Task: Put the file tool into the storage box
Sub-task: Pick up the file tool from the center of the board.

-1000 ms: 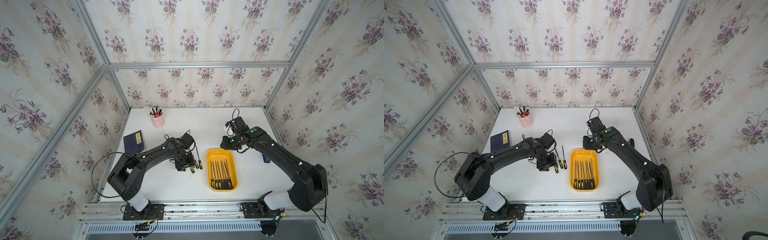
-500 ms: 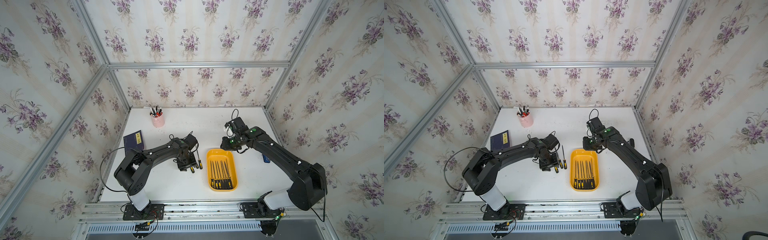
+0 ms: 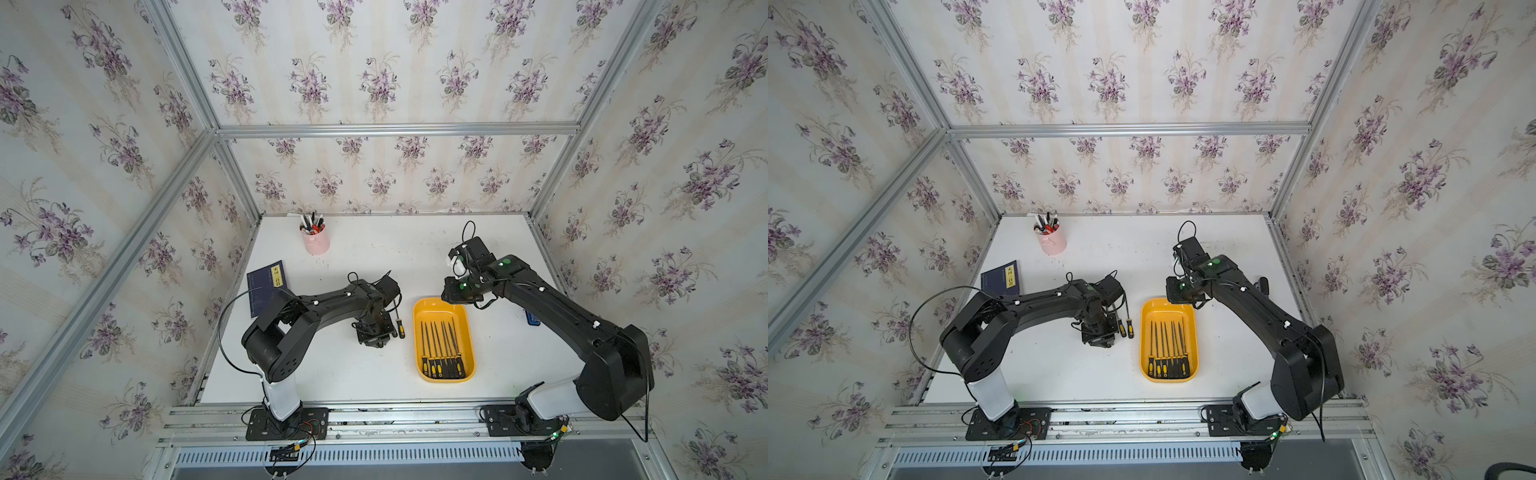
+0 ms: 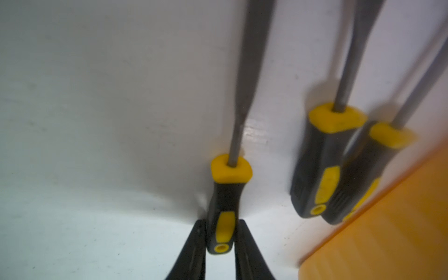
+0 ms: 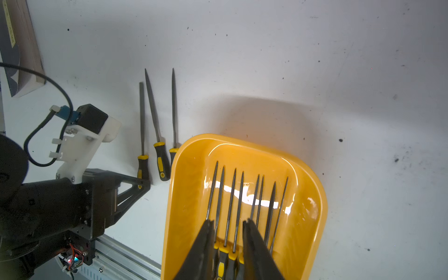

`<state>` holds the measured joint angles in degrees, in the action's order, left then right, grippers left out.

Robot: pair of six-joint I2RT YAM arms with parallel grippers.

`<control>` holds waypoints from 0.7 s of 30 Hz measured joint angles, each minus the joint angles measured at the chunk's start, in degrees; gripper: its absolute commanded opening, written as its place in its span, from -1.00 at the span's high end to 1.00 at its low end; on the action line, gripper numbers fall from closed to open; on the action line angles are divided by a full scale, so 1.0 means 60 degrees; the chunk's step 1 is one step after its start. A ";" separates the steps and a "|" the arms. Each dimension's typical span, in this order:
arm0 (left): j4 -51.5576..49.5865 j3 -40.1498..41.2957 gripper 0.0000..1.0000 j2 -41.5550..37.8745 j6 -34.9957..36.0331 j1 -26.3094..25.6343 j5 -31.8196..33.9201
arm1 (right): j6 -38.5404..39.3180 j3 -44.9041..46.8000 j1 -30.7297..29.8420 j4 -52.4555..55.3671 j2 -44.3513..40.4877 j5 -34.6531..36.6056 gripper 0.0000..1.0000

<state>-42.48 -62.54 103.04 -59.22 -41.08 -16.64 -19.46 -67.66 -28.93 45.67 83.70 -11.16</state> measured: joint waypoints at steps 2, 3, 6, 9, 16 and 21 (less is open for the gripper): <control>0.0000 0.0127 0.66 -0.0106 0.0127 0.0029 0.0025 | 0.0018 0.0029 0.0000 -0.0007 -0.0007 -0.0004 0.48; -0.0007 0.0219 0.69 -0.0186 0.0175 0.0051 0.0084 | 0.0018 0.0047 0.0000 -0.0018 -0.0015 -0.0004 0.48; -0.0036 0.0510 0.80 -0.0423 0.0401 0.0157 0.0131 | 0.0015 0.0160 0.0000 -0.0076 -0.0069 -0.0011 0.48; -0.0182 0.0616 0.86 -0.0619 0.0787 0.0204 0.0262 | 0.0007 0.0211 0.0000 -0.0087 -0.0084 -0.0040 0.49; -0.0561 0.0401 0.86 -0.2197 0.2142 0.0182 -0.0178 | -0.0251 0.0189 0.0000 -0.0364 -0.0251 -0.0627 0.43; -0.0743 -0.0040 0.84 -0.3894 0.3198 0.0197 -0.1450 | -0.0889 0.0346 0.0000 -0.1486 -0.0470 -0.1993 0.33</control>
<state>-46.94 -62.78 79.68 -40.03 -39.90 -25.34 -24.80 -65.58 -28.93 36.75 80.88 -23.11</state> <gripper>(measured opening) 0.189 0.322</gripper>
